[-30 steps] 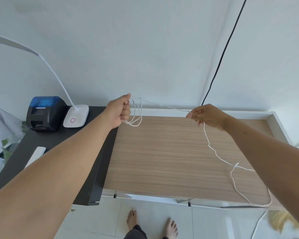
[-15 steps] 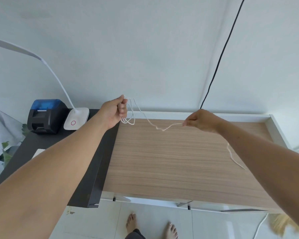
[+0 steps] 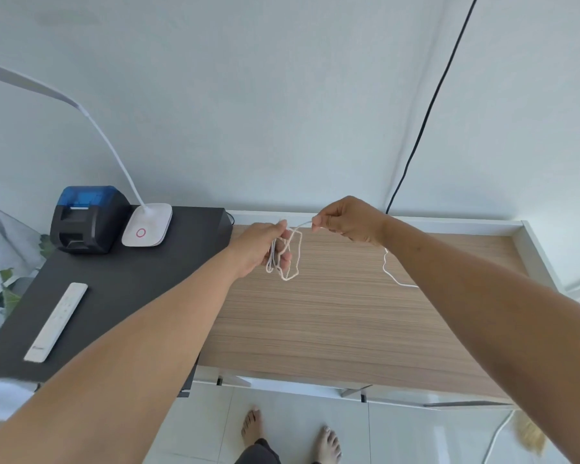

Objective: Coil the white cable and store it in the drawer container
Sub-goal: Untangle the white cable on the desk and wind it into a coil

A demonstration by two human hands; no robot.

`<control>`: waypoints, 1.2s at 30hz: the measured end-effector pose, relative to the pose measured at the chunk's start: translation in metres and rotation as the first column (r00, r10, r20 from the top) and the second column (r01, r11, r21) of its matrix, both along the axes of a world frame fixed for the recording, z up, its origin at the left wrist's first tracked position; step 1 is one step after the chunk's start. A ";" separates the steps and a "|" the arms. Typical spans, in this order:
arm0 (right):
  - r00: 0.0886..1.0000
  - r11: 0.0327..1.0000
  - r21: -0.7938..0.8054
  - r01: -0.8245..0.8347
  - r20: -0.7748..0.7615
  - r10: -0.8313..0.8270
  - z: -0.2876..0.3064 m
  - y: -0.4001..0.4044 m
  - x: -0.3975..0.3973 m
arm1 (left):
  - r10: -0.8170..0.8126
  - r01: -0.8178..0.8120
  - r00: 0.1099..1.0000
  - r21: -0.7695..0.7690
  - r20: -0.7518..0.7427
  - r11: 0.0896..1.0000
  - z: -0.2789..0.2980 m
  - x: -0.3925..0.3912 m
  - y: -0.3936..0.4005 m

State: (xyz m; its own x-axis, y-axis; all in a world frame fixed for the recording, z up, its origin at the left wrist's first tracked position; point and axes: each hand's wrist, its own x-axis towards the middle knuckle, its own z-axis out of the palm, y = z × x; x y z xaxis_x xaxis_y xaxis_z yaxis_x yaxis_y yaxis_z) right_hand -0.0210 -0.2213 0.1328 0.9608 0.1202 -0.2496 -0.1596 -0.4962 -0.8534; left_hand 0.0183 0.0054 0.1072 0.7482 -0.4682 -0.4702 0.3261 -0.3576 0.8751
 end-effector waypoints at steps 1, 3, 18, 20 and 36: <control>1.000 1.000 -0.029 0.014 0.021 -0.013 0.000 -0.001 0.000 | -0.035 0.035 0.999 -0.006 -0.014 0.999 0.000 -0.001 0.000; 0.998 0.996 -0.078 0.039 0.046 -0.036 -0.001 -0.005 0.001 | -0.067 0.064 0.995 -0.036 -0.076 0.997 0.003 0.000 0.002; 0.935 0.935 0.052 0.351 0.034 -0.353 -0.027 -0.083 -0.035 | 0.544 -0.555 0.831 -0.193 -0.114 0.809 0.028 0.063 0.066; 0.928 0.931 -0.026 0.364 0.095 -0.360 -0.031 -0.078 -0.036 | 0.547 -0.552 0.833 -0.200 -0.089 0.809 0.028 0.062 0.061; 0.941 0.931 -0.184 -0.317 -0.185 0.284 0.003 0.007 -0.010 | 0.201 -0.189 0.978 -0.164 0.057 0.968 0.015 0.013 -0.002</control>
